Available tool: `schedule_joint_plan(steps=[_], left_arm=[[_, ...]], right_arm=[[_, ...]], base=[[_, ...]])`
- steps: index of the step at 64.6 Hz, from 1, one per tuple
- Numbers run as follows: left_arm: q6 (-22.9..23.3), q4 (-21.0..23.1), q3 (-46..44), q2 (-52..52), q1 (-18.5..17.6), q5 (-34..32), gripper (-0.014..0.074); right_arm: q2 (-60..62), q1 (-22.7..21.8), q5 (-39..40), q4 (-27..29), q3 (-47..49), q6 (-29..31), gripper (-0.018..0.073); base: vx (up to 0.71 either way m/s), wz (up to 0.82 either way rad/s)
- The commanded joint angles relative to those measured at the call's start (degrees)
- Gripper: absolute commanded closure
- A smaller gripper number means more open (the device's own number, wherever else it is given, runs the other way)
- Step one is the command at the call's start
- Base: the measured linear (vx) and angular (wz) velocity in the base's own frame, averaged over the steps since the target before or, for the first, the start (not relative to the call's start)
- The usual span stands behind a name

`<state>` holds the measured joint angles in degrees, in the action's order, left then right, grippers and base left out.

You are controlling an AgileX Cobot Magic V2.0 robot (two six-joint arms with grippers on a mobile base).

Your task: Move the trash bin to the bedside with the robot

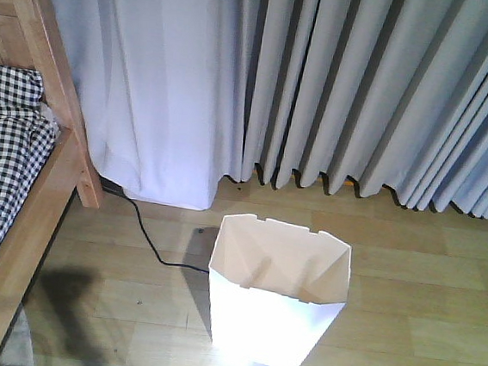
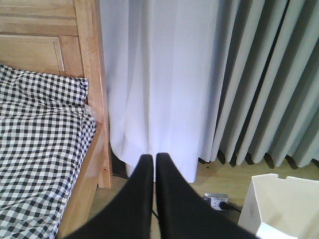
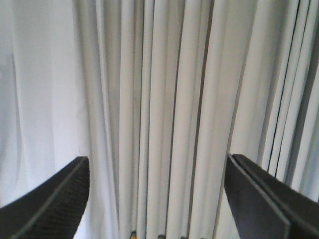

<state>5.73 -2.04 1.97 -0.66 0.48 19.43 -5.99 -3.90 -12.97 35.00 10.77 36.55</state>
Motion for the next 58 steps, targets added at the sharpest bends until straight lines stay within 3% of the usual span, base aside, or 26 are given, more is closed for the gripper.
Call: schedule_joint_plan(steps=[1, 31, 40, 50, 58], left_arm=[[0.25, 0.13, 0.19, 1.02, -0.05, -4.18, 0.0603], [0.25, 0.13, 0.19, 1.02, -0.05, -4.18, 0.0603], [0.25, 0.13, 0.19, 1.02, -0.05, -4.18, 0.0603], [0.25, 0.13, 0.19, 1.02, -0.05, -4.18, 0.0603], [0.25, 0.13, 0.19, 1.02, -0.05, -4.18, 0.0603]], right_arm=[[-0.63, -0.07, 4.36, 1.96, 0.71, -0.01, 0.0014], [-0.69, -0.07, 4.76, 5.88, 0.71, -0.01, 0.0034], [-0.69, -0.07, 4.22, 5.28, 0.71, 0.49, 0.0206], [-0.69, -0.07, 2.79, 5.34, 0.71, 0.58, 0.0564], [-0.69, -0.07, 3.34, 5.42, 0.71, 0.56, 0.0571]], base=[[0.0, 0.0], [0.0, 0.0], [0.0, 0.0], [0.0, 0.0], [0.0, 0.0]])
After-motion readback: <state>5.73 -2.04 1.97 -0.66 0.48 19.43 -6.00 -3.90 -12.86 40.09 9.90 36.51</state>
